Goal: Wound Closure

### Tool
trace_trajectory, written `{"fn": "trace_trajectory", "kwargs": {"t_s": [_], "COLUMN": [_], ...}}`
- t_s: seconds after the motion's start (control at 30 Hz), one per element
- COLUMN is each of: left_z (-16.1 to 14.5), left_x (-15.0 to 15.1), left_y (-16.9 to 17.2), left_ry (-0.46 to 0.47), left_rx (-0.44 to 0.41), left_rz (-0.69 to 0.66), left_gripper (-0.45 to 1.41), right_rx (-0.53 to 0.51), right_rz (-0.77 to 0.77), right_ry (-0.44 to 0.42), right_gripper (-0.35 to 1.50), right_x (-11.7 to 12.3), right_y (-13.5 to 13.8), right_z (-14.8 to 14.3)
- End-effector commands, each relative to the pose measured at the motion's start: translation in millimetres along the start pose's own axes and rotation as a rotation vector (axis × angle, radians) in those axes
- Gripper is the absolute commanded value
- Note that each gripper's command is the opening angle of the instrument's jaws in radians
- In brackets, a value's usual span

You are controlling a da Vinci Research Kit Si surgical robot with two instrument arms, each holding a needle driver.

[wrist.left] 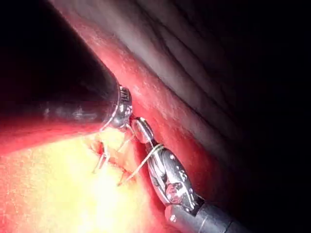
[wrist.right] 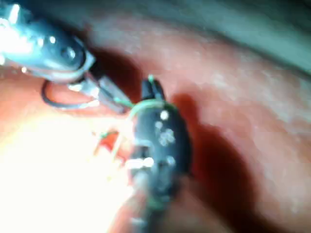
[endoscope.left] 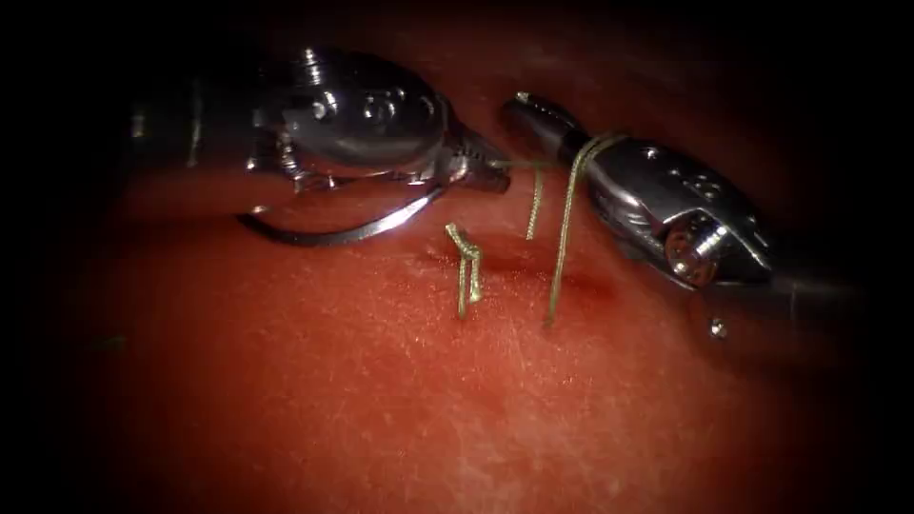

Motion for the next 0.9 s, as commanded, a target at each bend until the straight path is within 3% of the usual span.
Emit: {"fn": "trace_trajectory", "kwargs": {"t_s": [0.03,0.3,0.57,0.9], "left_z": [0.4,0.6,2.4,4.1], "left_x": [-0.1,-1.0,1.2,3.5], "left_y": [-1.0,-8.9,-14.6,-19.1], "left_ry": [0.004,-0.023,-0.034,-0.034], "left_rx": [-0.004,0.009,0.026,0.039], "left_rz": [-0.008,-0.065,-0.09,-0.108], "left_gripper": [-0.35,-0.35,-0.35,-0.35], "right_rx": [0.002,0.005,0.008,0.013], "right_rz": [-0.012,-0.087,-0.102,-0.111], "right_ry": [0.006,0.003,-0.026,-0.049], "right_gripper": [-0.35,-0.35,-0.35,-0.35], "right_x": [-0.7,-2.5,-4.7,-5.4], "right_y": [-0.5,-2.7,-3.6,-5.0], "right_z": [-0.1,-3.3,-5.4,-7.5]}}
